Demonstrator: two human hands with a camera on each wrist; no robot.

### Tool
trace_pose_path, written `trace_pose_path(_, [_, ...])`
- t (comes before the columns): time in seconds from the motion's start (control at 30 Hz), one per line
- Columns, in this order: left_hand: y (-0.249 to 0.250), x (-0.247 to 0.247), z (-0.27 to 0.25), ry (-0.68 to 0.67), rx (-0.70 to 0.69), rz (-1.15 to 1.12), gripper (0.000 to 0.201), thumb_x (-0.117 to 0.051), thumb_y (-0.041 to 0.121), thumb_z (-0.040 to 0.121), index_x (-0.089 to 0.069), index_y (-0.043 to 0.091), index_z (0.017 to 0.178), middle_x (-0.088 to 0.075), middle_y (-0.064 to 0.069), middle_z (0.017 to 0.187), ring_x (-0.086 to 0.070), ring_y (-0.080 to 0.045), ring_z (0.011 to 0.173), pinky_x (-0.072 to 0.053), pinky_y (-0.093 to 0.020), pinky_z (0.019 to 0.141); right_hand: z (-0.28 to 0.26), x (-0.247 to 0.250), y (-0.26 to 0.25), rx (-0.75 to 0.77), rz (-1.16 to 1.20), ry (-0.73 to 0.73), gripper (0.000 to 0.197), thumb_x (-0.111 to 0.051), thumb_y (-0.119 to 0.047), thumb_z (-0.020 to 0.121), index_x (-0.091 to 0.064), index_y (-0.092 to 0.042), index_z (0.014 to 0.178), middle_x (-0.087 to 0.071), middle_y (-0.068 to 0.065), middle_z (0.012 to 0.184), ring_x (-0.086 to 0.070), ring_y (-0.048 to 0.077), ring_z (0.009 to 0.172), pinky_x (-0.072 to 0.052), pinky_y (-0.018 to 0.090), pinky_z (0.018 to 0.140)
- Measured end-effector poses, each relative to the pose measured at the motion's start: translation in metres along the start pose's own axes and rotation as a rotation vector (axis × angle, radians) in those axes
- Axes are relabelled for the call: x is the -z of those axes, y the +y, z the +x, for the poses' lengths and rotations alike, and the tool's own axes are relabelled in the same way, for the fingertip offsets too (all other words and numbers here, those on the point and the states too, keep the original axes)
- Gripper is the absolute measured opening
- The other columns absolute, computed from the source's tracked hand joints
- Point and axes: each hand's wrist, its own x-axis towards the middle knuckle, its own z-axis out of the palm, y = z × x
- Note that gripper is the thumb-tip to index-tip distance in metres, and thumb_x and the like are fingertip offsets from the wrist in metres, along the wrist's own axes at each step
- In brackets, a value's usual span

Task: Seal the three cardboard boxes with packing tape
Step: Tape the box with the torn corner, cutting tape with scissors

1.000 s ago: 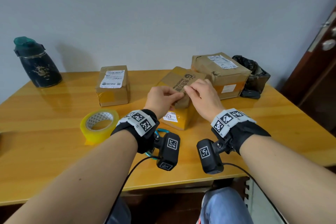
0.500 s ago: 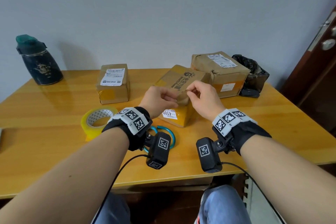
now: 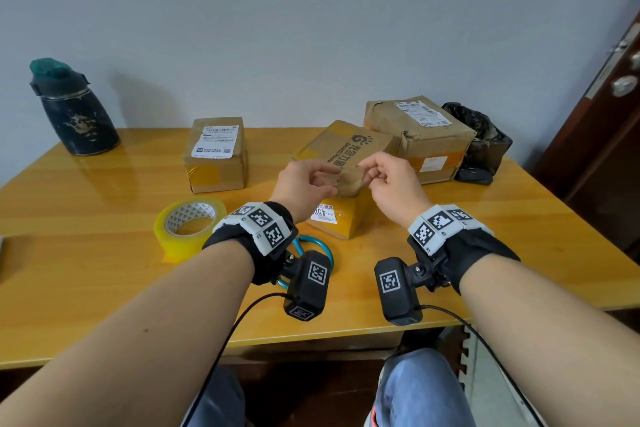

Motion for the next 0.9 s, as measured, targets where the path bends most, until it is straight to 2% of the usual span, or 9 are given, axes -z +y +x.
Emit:
trace_pose_path(0.07, [0.001, 0.001, 0.0, 0.0, -0.002, 0.021, 0.028, -0.07, 0.008, 0.084, -0.071, 0.025, 0.107, -0.07, -0.005, 0.083, -0.066, -0.012, 0.082, -0.05, -0.014, 0.073, 0.0, 0.0, 0.001, -0.018, 0.005, 0.005, 0.032, -0.041, 0.008, 0.089, -0.062, -0.008, 0.107, -0.065, 0.004, 0.086, -0.06, 0.016, 0.085, -0.049, 0.026, 0.08])
trace_pose_path(0.13, [0.002, 0.003, 0.0, 0.008, 0.016, 0.039, 0.023, -0.073, 0.008, 0.082, -0.073, 0.022, 0.101, -0.071, 0.002, 0.082, -0.066, -0.007, 0.082, -0.047, -0.01, 0.071, 0.001, 0.0, 0.001, -0.028, 0.008, 0.014, 0.03, -0.041, 0.006, 0.09, -0.062, -0.008, 0.105, -0.066, 0.004, 0.085, -0.061, 0.015, 0.083, -0.05, 0.028, 0.081])
trace_pose_path(0.23, [0.004, 0.005, 0.001, 0.034, 0.02, 0.093, 0.018, -0.077, 0.014, 0.079, -0.073, 0.021, 0.095, -0.069, 0.007, 0.082, -0.064, -0.004, 0.077, -0.05, -0.014, 0.068, 0.002, 0.0, -0.001, -0.018, 0.023, 0.026, 0.032, -0.039, 0.008, 0.089, -0.063, -0.009, 0.102, -0.065, 0.003, 0.082, -0.06, 0.015, 0.081, -0.05, 0.027, 0.081])
trace_pose_path(0.37, [0.009, 0.004, 0.0, 0.014, -0.064, 0.07, 0.042, -0.083, 0.017, 0.072, -0.067, 0.023, 0.11, -0.064, 0.009, 0.093, -0.059, -0.005, 0.082, -0.052, -0.018, 0.077, 0.004, 0.0, -0.004, 0.021, 0.02, 0.018, 0.035, -0.038, 0.011, 0.088, -0.065, -0.009, 0.098, -0.065, 0.003, 0.082, -0.062, 0.016, 0.083, -0.052, 0.03, 0.082])
trace_pose_path(0.43, [0.012, 0.001, 0.0, -0.008, -0.063, 0.027, 0.045, -0.083, 0.02, 0.072, -0.065, 0.022, 0.114, -0.063, 0.011, 0.094, -0.06, -0.006, 0.087, -0.052, -0.018, 0.08, 0.005, -0.001, -0.004, 0.035, 0.026, 0.001, 0.036, -0.038, 0.012, 0.088, -0.066, -0.009, 0.099, -0.066, 0.006, 0.088, -0.062, 0.017, 0.088, -0.053, 0.031, 0.085])
trace_pose_path(0.5, [0.012, -0.002, 0.001, 0.009, -0.041, -0.007, 0.035, -0.08, 0.02, 0.075, -0.067, 0.02, 0.108, -0.065, 0.009, 0.091, -0.063, -0.009, 0.086, -0.053, -0.019, 0.079, 0.005, -0.002, -0.005, 0.057, 0.02, -0.005, 0.035, -0.038, 0.011, 0.089, -0.066, -0.008, 0.1, -0.066, 0.005, 0.095, -0.061, 0.016, 0.09, -0.052, 0.031, 0.087])
trace_pose_path(0.63, [0.009, -0.003, 0.003, 0.035, 0.002, -0.017, 0.012, -0.073, 0.015, 0.083, -0.065, 0.015, 0.092, -0.067, 0.001, 0.085, -0.063, -0.011, 0.077, -0.053, -0.018, 0.067, 0.004, -0.003, 0.001, 0.107, -0.119, -0.024, 0.033, -0.04, 0.009, 0.091, -0.065, -0.009, 0.104, -0.054, 0.003, 0.107, -0.053, 0.011, 0.094, -0.042, 0.02, 0.086])
trace_pose_path(0.77, [0.01, -0.002, 0.004, 0.023, 0.009, 0.028, 0.01, -0.069, 0.016, 0.085, -0.061, 0.015, 0.09, -0.066, 0.002, 0.09, -0.062, -0.01, 0.082, -0.053, -0.022, 0.07, 0.004, -0.007, 0.01, 0.088, -0.169, -0.004, 0.035, -0.043, 0.011, 0.089, -0.069, -0.01, 0.101, -0.047, 0.005, 0.113, -0.05, 0.013, 0.103, -0.038, 0.017, 0.091])
trace_pose_path(0.9, [0.009, -0.002, 0.004, 0.019, 0.021, 0.069, 0.011, -0.067, 0.016, 0.086, -0.057, 0.019, 0.085, -0.063, 0.004, 0.087, -0.059, -0.011, 0.082, -0.05, -0.023, 0.068, 0.005, -0.007, 0.008, 0.084, -0.184, -0.04, 0.034, -0.046, 0.009, 0.089, -0.069, -0.012, 0.103, -0.044, 0.002, 0.112, -0.049, 0.012, 0.103, -0.041, 0.02, 0.091])
